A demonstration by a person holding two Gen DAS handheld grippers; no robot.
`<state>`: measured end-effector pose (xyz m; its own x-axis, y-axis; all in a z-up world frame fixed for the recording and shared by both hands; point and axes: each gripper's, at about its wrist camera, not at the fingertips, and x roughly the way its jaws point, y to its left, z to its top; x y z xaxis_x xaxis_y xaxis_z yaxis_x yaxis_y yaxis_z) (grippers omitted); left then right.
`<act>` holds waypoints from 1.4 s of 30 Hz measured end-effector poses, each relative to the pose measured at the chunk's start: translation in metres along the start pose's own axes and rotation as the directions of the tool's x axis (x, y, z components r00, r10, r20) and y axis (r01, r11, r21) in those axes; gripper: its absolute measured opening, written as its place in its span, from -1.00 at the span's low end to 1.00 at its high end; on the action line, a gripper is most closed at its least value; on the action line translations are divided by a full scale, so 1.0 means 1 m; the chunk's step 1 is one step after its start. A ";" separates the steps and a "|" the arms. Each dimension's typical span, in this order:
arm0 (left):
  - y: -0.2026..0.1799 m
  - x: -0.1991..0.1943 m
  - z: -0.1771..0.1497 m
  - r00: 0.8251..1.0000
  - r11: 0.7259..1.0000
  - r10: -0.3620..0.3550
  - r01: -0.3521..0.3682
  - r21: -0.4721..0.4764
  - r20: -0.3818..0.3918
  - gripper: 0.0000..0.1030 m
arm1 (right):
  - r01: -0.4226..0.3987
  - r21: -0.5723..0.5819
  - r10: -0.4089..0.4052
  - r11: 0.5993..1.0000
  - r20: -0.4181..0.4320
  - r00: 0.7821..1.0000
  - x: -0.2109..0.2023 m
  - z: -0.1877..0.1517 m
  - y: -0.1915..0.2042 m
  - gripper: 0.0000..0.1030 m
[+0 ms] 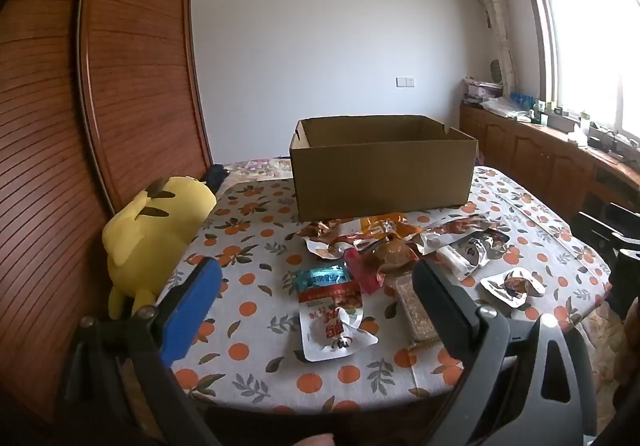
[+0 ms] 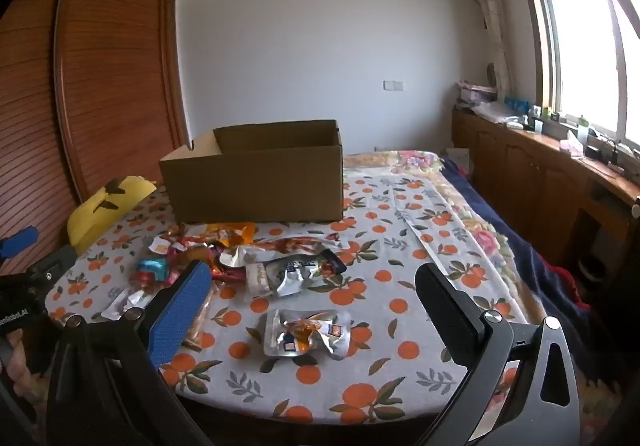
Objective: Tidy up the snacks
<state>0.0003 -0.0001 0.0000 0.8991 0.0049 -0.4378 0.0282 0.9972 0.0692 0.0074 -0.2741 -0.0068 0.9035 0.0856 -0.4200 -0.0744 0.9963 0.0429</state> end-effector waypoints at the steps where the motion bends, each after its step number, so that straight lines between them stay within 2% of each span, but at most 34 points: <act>1: 0.000 0.000 0.000 1.000 1.000 0.001 -0.001 0.000 0.000 0.88 | -0.002 0.007 0.002 1.000 0.002 1.000 0.000 0.000 0.000 1.00; 42: 0.002 -0.009 0.008 1.000 1.000 0.002 -0.002 0.007 0.030 0.88 | 0.011 -0.006 -0.011 1.000 0.009 1.000 -0.003 0.001 -0.004 1.00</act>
<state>-0.0043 0.0016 0.0110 0.9117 0.0048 -0.4108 0.0291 0.9967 0.0763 0.0057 -0.2781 -0.0048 0.9080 0.0748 -0.4123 -0.0671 0.9972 0.0331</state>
